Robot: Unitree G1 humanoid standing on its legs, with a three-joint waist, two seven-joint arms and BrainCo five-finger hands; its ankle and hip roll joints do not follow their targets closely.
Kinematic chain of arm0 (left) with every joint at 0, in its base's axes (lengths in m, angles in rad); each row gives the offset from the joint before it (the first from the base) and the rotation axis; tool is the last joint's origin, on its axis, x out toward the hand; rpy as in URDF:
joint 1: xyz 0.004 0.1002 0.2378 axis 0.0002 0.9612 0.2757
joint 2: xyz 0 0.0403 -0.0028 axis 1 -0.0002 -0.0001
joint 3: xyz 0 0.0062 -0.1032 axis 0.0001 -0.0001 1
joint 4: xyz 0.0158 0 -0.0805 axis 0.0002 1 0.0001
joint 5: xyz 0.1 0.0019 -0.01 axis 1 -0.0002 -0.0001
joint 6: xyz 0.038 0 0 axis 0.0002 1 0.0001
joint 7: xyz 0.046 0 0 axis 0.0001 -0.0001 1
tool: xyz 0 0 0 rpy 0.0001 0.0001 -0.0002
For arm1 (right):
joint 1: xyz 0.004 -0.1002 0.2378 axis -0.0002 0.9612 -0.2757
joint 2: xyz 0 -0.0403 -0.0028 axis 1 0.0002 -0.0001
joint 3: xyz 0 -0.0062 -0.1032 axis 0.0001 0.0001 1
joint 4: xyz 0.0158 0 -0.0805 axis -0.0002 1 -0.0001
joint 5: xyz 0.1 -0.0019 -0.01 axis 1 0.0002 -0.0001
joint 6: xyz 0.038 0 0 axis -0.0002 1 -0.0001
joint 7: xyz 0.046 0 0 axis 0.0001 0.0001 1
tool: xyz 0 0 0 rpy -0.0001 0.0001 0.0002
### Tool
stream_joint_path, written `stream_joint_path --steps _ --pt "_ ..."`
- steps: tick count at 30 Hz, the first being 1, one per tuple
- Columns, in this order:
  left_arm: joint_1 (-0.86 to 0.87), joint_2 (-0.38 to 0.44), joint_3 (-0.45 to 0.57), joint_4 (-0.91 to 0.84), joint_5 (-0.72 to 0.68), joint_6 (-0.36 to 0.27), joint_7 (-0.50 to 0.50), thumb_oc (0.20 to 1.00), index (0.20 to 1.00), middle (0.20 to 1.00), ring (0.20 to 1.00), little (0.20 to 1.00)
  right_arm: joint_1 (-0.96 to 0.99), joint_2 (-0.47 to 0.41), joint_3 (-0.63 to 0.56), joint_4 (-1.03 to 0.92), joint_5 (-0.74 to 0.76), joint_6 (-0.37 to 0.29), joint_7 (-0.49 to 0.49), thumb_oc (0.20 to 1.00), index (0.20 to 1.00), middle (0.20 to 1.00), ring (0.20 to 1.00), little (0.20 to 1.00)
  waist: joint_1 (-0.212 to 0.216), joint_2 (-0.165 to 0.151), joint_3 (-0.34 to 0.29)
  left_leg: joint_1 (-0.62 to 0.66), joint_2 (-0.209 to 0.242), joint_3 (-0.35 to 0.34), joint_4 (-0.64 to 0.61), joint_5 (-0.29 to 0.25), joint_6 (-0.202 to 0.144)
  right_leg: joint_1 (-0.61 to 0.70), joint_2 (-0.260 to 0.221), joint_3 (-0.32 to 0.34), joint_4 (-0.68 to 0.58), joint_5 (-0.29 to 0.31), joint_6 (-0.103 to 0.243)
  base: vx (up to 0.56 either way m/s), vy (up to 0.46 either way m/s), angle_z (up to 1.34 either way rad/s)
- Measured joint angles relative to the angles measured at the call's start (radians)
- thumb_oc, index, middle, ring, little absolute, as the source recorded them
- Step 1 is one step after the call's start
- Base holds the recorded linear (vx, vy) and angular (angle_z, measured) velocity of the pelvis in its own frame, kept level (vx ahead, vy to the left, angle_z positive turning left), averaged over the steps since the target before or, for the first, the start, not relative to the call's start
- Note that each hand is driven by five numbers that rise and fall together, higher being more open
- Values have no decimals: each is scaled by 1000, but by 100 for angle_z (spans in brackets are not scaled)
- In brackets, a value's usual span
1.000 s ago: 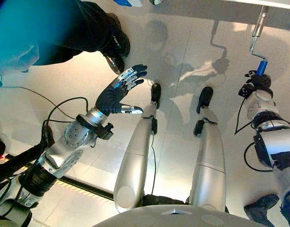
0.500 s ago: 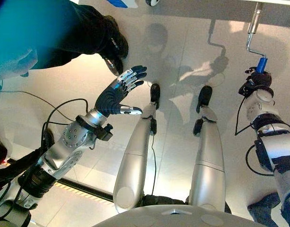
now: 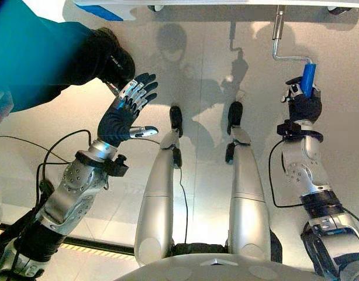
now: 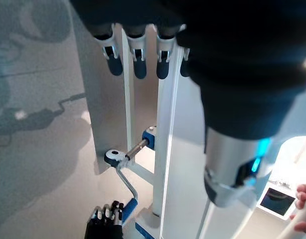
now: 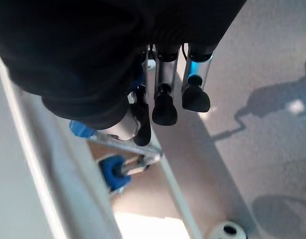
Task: Raise the hospital bed
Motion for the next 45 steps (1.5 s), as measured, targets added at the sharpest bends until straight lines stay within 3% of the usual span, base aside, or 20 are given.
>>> stream_joint_path --steps 4,14,21,26,31,33,41,45 --pt "28 26 18 -2 0 0 0 1000 1000 1000 1000 1000 -1 -4 30 -27 26 0 2 200 200 200 200 200 1 -18 0 -1 0 0 0 -1 1 3 0 -1 -6 1 1 0 9 0" --pt "23 38 18 -3 1 -2 0 1000 1000 1000 1000 1000 -74 -87 279 -83 135 4 18 200 200 200 200 200 3 -21 1 -2 2 -26 17 -10 -2 26 -4 -29 -13 5 -1 3 6 2" --pt "4 57 16 3 1 -9 14 1000 1000 1000 1000 1000 -207 -85 403 10 149 61 15 200 200 200 200 200 16 -20 1 0 2 -36 16 -3 -2 36 -10 -44 -16 6 -3 14 18 4" --pt "-25 53 8 14 1 -11 26 1000 1000 1000 1000 1000 -290 -21 421 170 105 87 2 200 200 200 200 200 50 -19 1 1 1 -56 13 7 -10 45 -11 -65 -14 5 -11 14 10 8" --pt "-48 56 -33 34 1 -13 33 1000 1000 1000 1000 1000 -454 90 415 489 40 117 -20 200 200 200 200 200 89 -18 0 8 1 -63 -1 21 -15 51 -12 -71 -22 12 -16 3 24 2" --pt "-80 49 -62 48 0 -14 36 1000 1000 1000 1000 1000 -544 158 398 707 -13 120 -27 200 200 200 200 200 103 -17 0 12 0 -65 -13 30 -17 54 -13 -71 -32 17 -19 3 19 2" --pt "-174 30 -167 70 -1 -21 31 1000 1000 1000 1000 1000 -758 192 328 1198 -141 191 -30 200 200 200 200 200 165 -4 0 13 -3 -79 -26 44 -18 59 -15 -84 -39 24 -20 -2 9 3" --pt "-191 31 -180 72 -2 -27 23 1000 1000 1000 1000 1000 -757 163 294 1214 -176 219 -9 200 200 200 200 200 173 0 1 13 -5 -79 -30 48 -14 59 -18 -85 -40 24 -19 -2 2 1"
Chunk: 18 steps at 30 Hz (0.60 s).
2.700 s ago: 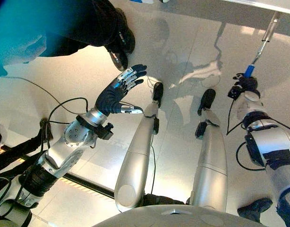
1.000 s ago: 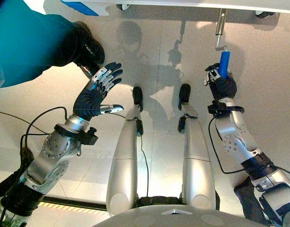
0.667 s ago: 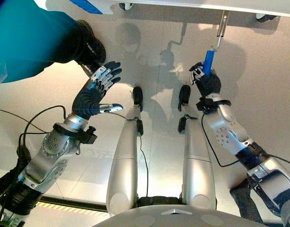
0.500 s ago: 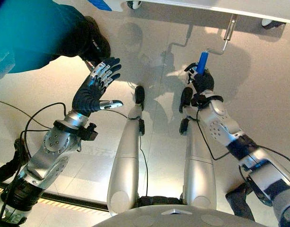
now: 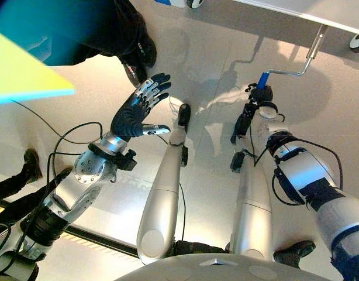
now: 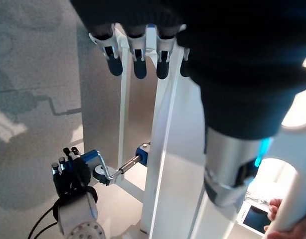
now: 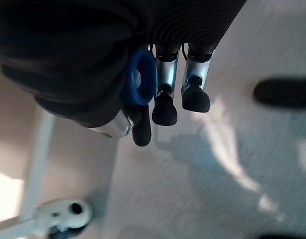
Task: Raise the hospital bed
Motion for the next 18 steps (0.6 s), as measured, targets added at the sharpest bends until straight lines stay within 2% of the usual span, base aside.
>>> stream_joint_path --steps 8,18 --pt "-22 -2 -40 2 -8 0 -41 1000 1000 1000 1000 1000 41 -61 -97 14 -38 7 23 200 200 200 200 200 4 40 -1 0 -4 4 -6 1 2 -7 -4 3 1 -1 1 0 0 0" --pt "-22 -1 -48 2 -10 2 -64 1000 1000 1000 1000 1000 89 -121 -205 15 -35 6 24 200 200 200 200 200 16 49 -2 0 -18 33 -7 3 9 -31 -15 31 19 -7 12 -1 -11 -1"
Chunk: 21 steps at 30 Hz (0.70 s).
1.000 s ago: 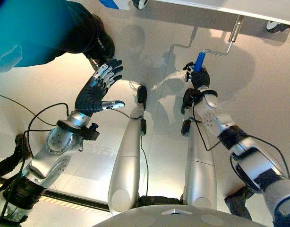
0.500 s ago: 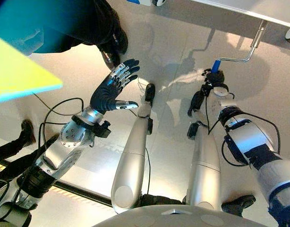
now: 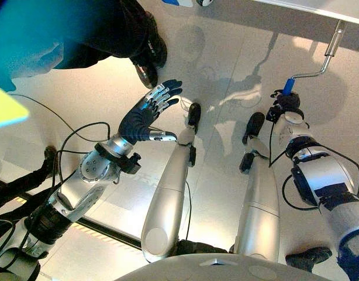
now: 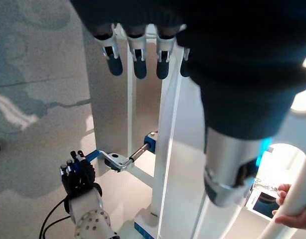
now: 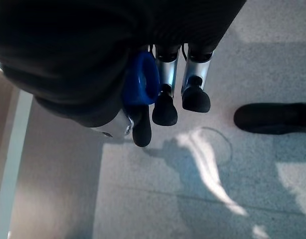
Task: Raise the hospital bed
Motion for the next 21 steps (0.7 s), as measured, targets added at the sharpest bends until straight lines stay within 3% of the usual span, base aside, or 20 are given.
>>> stream_joint_path --steps 6,12,21 --pt "0 5 -21 -1 -1 5 -6 1000 1000 1000 1000 1000 9 -23 -33 6 5 1 -1 200 200 200 200 200 -5 1 0 0 -2 20 0 -3 8 -9 -2 16 2 2 6 2 -10 -2" --pt "4 21 -27 0 -9 13 -9 1000 1000 1000 1000 1000 61 -161 -95 9 23 -13 -18 200 200 200 200 200 -46 1 0 0 -10 24 3 -6 13 -9 -7 24 7 3 12 0 0 0" --pt "4 30 -25 -5 -9 16 -10 1000 1000 1000 1000 1000 58 -163 -97 2 25 -14 -13 200 200 200 200 200 -52 2 0 0 -13 25 1 -9 16 -13 -10 30 2 -2 13 1 -1 0"
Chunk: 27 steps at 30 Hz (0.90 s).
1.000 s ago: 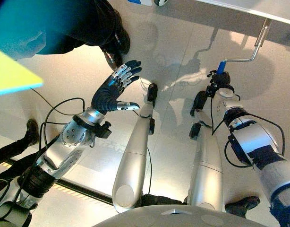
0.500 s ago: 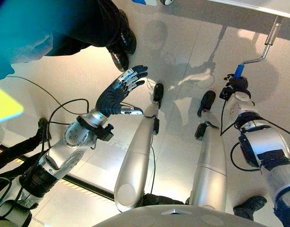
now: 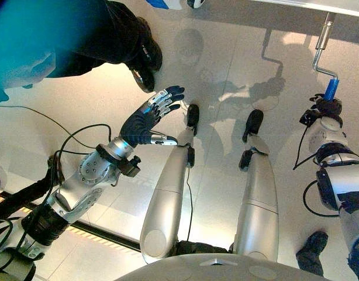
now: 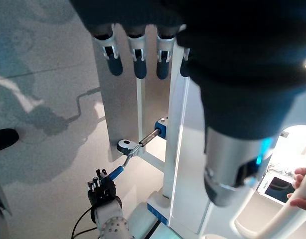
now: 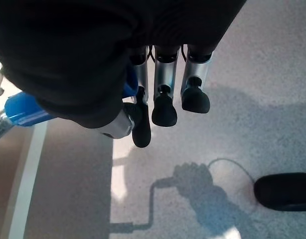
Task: Raise the hospital bed
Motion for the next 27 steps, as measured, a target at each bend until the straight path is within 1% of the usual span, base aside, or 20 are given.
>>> stream_joint_path --steps 7,8,9,10,12,13,14,15,17,19,21,22,23,24,25,26,27 --pt "20 3 13 -1 0 0 7 1000 1000 1000 1000 1000 -1 -9 0 0 0 -8 0 200 200 200 200 200 -9 -1 0 -22 -5 2 3 -1 7 -15 -6 -1 -1 -1 3 3 -3 1" --pt "26 -1 21 0 0 0 7 1000 1000 1000 1000 1000 -1 -9 0 0 0 -9 0 256 256 256 256 256 -11 -1 1 -22 -6 4 5 -4 11 -14 -7 0 0 2 9 0 0 0" --pt "29 -4 28 0 0 0 7 1000 1000 1000 1000 1000 -1 -9 0 0 0 -9 0 360 360 360 360 360 -12 -2 1 -22 -6 5 6 -5 12 -13 -7 0 0 4 11 -5 -12 -3" --pt "35 -14 41 2 -2 -1 10 1000 1000 1000 1000 1000 0 -6 0 0 0 -14 0 1000 1000 1000 1000 1000 -14 -2 1 -25 -6 6 15 -8 14 -13 -7 0 2 4 12 0 0 0" --pt "50 -62 61 44 -17 -7 16 1000 1000 1000 1000 1000 9 1 -3 -11 7 -24 -2 1000 1000 1000 1000 1000 -23 -2 1 -25 -7 8 25 -15 17 -10 -9 1 5 1 15 0 0 0" --pt "56 -87 77 98 -18 -7 24 1000 1000 1000 1000 1000 29 2 -11 -34 30 -38 -5 1000 1000 1000 1000 1000 -29 -2 1 -25 -6 8 28 -17 17 -8 -9 1 4 1 15 0 0 0" --pt "59 -91 80 125 -18 -7 29 1000 1000 1000 1000 1000 37 3 -11 -38 36 -47 -5 1000 1000 1000 1000 1000 -31 -3 1 -24 -5 8 30 -18 17 -6 -8 0 5 1 15 -14 -6 -3" --pt "71 -116 95 206 -18 -5 35 1000 1000 1000 1000 1000 54 11 -13 -41 43 -60 -5 1000 1000 1000 1000 1000 -35 -3 1 -14 -3 8 32 -21 16 6 -6 -1 2 1 15 -14 -8 -3" --pt "103 -149 113 284 -17 -3 44 1000 1000 1000 1000 1000 77 27 -25 -50 64 -79 -13 1000 1000 1000 1000 1000 -44 -5 1 3 0 7 34 -25 15 26 -3 -3 -1 1 15 -11 -8 -2" --pt "118 -200 113 436 -4 3 49 1000 1000 1000 1000 1000 134 60 -51 -60 75 -88 -29 1000 1000 1000 1000 1000 -63 -10 0 43 1 5 29 -26 15 68 -3 -5 -8 -1 15 0 0 0" --pt "130 -223 116 519 35 4 54 1000 1000 1000 1000 1000 194 84 -66 -72 80 -94 -43 1000 1000 1000 1000 1000 -75 -13 1 74 4 2 24 -32 14 103 0 -9 -22 -3 14 0 0 0" --pt "139 -246 115 583 65 6 58 1000 1000 1000 1000 1000 255 107 -69 -75 80 -101 -45 1000 1000 1000 1000 1000 -86 -21 -1 105 5 0 17 -33 12 135 4 -9 -36 -6 11 -12 -3 -7" --pt "141 -272 118 632 70 4 61 1000 1000 1000 1000 1000 297 125 -70 -79 80 -104 -48 1000 1000 1000 1000 1000 -86 -27 -2 127 6 -1 13 -36 10 158 6 -9 -45 -8 13 15 3 -8" --pt "142 -303 116 705 115 9 65 1000 1000 1000 1000 1000 373 155 -69 -83 79 -107 -53 1000 1000 1000 1000 1000 -100 -35 -3 166 10 -2 0 -38 11 197 10 -11 -60 -8 13 13 7 -5" --pt "138 -330 124 760 149 6 65 1000 1000 1000 1000 1000 406 172 -79 -94 76 -107 -52 1000 1000 1000 1000 1000 -107 -36 -3 189 13 -2 -7 -39 11 224 10 -16 -71 -7 13 0 0 0" --pt "141 -342 122 803 170 13 71 1000 1000 1000 1000 1000 437 191 -79 -95 73 -105 -52 1000 1000 1000 1000 1000 -113 -43 -5 212 13 -2 -13 -40 11 246 11 -18 -77 -7 13 30 6 -5" --pt "145 -374 128 872 212 16 75 1000 1000 1000 1000 1000 488 221 -79 -102 59 -107 -52 1000 1000 1000 1000 1000 -126 -52 -8 250 17 -2 -22 -45 7 287 12 -19 -94 -6 13 47 -3 -9"
